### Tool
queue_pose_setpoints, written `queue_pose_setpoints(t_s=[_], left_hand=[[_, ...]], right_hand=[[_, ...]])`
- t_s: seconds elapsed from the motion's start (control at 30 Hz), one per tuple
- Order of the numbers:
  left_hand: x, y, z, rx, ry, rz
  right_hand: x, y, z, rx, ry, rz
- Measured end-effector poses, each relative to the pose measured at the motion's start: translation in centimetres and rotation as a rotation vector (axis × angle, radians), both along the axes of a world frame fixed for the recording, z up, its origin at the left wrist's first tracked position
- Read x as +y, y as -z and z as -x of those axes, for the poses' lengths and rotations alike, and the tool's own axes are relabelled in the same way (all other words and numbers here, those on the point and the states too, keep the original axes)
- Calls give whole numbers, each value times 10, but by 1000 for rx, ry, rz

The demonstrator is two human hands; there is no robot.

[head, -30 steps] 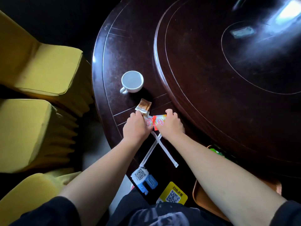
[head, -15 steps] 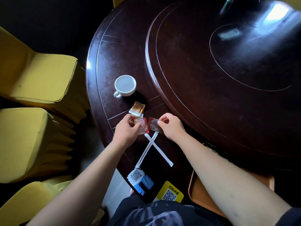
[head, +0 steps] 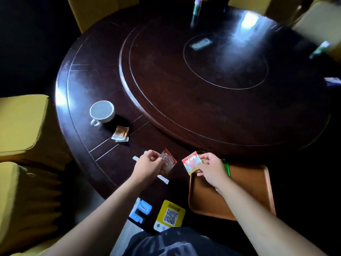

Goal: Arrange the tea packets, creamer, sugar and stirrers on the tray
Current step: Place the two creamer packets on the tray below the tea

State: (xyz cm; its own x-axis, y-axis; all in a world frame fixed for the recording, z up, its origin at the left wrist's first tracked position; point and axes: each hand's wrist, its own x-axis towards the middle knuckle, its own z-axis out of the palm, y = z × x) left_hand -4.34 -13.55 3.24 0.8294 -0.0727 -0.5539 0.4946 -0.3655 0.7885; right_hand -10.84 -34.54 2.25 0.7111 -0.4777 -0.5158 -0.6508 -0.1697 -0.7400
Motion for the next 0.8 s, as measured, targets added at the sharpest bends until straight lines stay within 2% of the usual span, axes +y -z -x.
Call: queue_pose_setpoints(t_s=[0.23,0.43,0.67,0.8], left_hand=[[-64,9,39,73,212,-33],[-99,10,57,138,236,-84],[-103,21,60,15,424,-381],[-101,22,67,-110,517,-572]], right_hand=[[-43,15,60,79,197,-52],[-64,27,90,139,240,-55],[-74,37,109,202,109,68],[-84,33,114,236,6,226]])
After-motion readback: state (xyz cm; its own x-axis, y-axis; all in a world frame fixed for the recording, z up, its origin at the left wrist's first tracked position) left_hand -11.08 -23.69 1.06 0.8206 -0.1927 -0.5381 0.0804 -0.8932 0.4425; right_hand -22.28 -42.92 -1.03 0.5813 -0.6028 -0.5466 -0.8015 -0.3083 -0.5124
